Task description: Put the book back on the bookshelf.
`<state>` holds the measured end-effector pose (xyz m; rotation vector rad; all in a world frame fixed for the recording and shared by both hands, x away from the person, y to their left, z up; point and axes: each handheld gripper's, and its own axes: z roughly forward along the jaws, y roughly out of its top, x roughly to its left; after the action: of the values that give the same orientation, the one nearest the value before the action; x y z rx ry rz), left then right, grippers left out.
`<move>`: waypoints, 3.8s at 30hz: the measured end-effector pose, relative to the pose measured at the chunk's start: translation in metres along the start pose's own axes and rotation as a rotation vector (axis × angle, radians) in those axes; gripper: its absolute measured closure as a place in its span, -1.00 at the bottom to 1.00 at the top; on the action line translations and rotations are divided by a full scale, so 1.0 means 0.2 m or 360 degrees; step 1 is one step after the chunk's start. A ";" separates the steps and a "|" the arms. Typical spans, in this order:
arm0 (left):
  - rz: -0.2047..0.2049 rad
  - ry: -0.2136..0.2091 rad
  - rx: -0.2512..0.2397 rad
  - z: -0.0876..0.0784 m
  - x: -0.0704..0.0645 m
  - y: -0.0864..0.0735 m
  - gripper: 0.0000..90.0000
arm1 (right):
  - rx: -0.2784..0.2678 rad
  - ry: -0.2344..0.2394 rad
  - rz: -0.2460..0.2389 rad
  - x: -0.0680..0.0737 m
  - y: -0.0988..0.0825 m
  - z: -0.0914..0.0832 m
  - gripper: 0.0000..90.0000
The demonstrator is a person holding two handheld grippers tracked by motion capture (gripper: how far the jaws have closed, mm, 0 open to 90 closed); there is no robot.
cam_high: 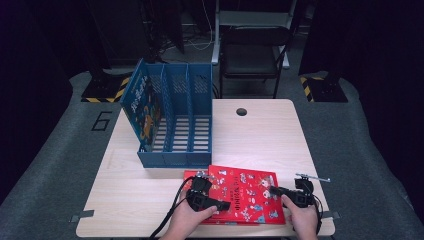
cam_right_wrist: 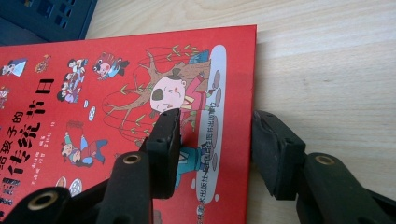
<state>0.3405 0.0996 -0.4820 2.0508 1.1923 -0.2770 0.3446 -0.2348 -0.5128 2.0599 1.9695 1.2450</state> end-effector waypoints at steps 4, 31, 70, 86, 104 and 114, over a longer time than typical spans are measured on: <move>-0.0017 -0.0009 -0.0009 0.00 0.01 0.00 -0.38 | 0.0007 0.0023 0.0000 0.03 -0.01 0.01 0.24; -0.0051 -0.0016 -0.0038 -0.11 0.00 0.05 -0.11 | 0.0010 0.0116 0.0039 0.04 -0.02 0.02 0.23; -0.0108 -0.0055 -0.0038 -0.23 -0.05 0.16 0.26 | 0.0011 0.0174 -0.0065 0.07 -0.02 0.05 0.22; -0.0128 -0.0068 -0.0035 -0.23 -0.04 0.15 0.27 | 0.0021 -0.0029 -0.0098 0.03 -0.02 0.03 0.69; -0.0185 -0.0108 -0.0038 -0.22 0.02 0.11 0.28 | 0.0019 0.0078 -0.0042 0.02 -0.02 0.00 0.60; -0.0175 -0.0103 -0.0053 -0.22 0.01 0.11 0.28 | 0.0063 0.0199 0.0024 0.04 -0.03 0.04 0.37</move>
<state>0.3520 0.1241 -0.4419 1.9363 1.2633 -0.3711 0.3438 -0.2231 -0.5174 2.0665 2.0496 1.3806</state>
